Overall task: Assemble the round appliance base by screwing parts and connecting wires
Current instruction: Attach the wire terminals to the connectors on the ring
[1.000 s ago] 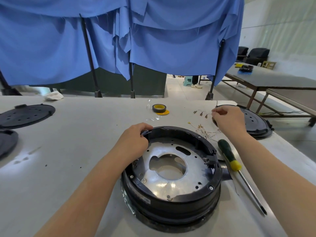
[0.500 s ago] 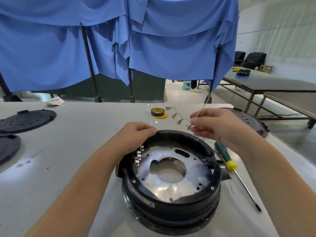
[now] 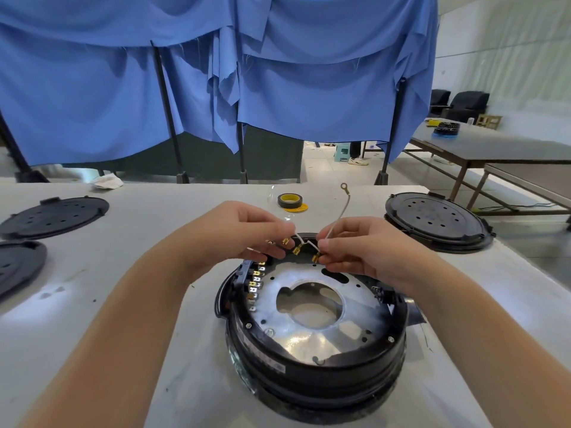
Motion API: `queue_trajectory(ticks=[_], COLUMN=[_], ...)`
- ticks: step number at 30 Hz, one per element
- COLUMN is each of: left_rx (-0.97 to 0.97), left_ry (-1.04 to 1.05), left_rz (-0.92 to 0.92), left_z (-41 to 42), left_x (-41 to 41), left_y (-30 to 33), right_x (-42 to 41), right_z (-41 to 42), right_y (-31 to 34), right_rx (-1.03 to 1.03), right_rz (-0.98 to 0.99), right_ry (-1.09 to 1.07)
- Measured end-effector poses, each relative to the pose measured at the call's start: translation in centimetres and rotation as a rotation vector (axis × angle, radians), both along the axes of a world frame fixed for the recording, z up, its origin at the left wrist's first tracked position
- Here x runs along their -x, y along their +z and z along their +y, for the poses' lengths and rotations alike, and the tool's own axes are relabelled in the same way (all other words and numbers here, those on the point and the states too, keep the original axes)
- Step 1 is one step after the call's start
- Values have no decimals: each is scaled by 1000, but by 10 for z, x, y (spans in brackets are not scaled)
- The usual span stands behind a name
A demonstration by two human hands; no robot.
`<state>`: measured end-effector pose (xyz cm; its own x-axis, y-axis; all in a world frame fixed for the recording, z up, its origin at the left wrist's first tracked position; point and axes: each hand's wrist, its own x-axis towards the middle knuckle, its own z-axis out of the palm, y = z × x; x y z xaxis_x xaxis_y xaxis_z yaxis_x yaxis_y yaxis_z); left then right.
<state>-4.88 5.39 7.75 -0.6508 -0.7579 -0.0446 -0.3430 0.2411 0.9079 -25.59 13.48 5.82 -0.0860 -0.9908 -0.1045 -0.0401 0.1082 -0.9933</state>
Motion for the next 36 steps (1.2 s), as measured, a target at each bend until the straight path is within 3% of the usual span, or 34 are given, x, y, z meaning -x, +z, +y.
queue_trajectory(ticks=[17,25,32,36], left_rx=[-5,34,115,166], left_ry=[-27,72,150,207], left_rz=[-21,-8,-19,75], left_z=[-1,-2,-5,-8], left_x=[-3,2,2,5], left_y=[-2,-6,-8,-15], right_x=[1,4,15,33], right_z=[-4,0,3,4], right_y=[-8,-3,11,15], right_rx=[-27,-41,9,42], right_rz=[49,70,200,379], right_ry=[2,-5,-37,-79])
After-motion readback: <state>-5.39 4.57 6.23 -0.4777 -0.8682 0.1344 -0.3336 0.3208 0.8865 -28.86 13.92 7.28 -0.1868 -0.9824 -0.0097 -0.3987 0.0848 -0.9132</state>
